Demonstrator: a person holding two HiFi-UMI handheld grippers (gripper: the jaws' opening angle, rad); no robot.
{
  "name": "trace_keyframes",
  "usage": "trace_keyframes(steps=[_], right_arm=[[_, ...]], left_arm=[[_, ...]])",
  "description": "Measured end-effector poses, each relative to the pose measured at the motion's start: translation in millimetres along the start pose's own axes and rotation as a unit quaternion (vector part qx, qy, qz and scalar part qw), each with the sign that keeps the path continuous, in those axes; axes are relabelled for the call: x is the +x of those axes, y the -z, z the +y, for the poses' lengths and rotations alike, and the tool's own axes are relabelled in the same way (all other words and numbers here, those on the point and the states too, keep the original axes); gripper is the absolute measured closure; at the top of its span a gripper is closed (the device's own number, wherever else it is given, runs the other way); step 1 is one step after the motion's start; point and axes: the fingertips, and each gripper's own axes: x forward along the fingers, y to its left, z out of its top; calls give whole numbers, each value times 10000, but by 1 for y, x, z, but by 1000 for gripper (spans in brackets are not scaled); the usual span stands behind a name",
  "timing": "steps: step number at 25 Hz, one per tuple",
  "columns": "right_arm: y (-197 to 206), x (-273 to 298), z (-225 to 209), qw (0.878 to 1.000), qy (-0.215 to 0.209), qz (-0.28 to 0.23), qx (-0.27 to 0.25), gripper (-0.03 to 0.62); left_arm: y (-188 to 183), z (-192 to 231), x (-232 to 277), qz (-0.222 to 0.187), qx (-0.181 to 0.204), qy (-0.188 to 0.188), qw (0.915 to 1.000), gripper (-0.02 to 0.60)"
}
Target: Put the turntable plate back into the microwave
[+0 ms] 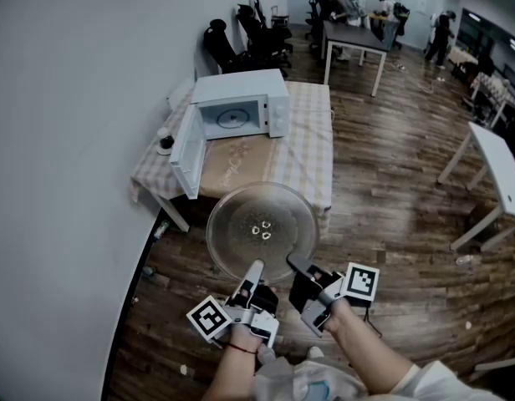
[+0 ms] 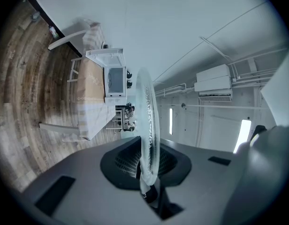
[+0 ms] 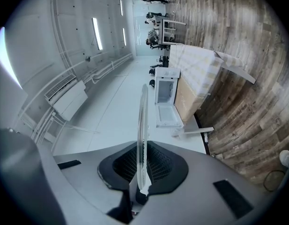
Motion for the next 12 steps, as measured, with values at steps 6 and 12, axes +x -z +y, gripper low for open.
trace_keyframes(steps=[6, 12], right_arm=[[8, 14, 1, 10000, -9, -88, -20, 546], [18, 27, 3, 9998, -17, -208, 1, 546]], left_arm=[[-17, -1, -4, 85, 27, 8, 10000, 554], [-32, -1, -8, 224, 30, 16, 9997, 554]])
